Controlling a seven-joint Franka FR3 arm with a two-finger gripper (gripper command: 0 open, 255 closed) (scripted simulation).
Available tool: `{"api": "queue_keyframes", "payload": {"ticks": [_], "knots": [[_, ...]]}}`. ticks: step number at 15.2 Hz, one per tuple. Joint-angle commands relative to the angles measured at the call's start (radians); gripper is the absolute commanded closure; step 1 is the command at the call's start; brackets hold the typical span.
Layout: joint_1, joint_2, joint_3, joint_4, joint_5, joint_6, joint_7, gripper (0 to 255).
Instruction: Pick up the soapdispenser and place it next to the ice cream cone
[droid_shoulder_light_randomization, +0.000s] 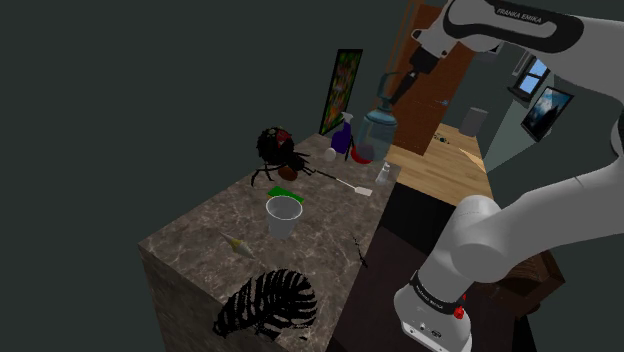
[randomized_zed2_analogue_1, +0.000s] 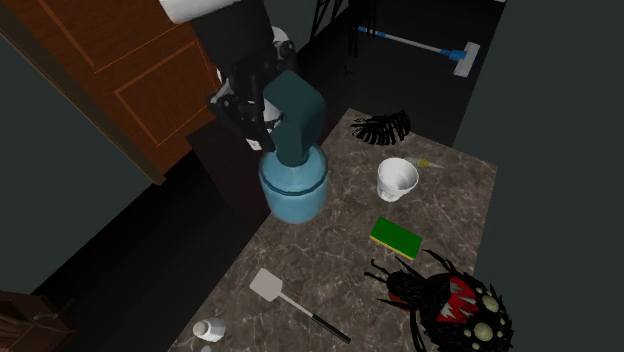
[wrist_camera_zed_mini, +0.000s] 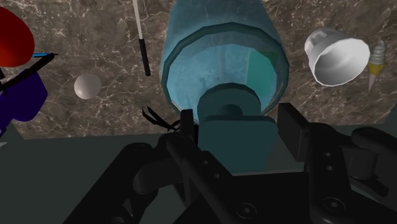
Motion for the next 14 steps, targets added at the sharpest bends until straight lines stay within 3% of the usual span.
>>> {"api": "queue_keyframes", "payload": {"ticks": [1,14], "knots": [[0.006,0.011,0.004,0.036,0.006,-0.025,0.002,255],[0.038,0.089,0.005,0.275,0.042,-0.189,-0.002,255]]}}
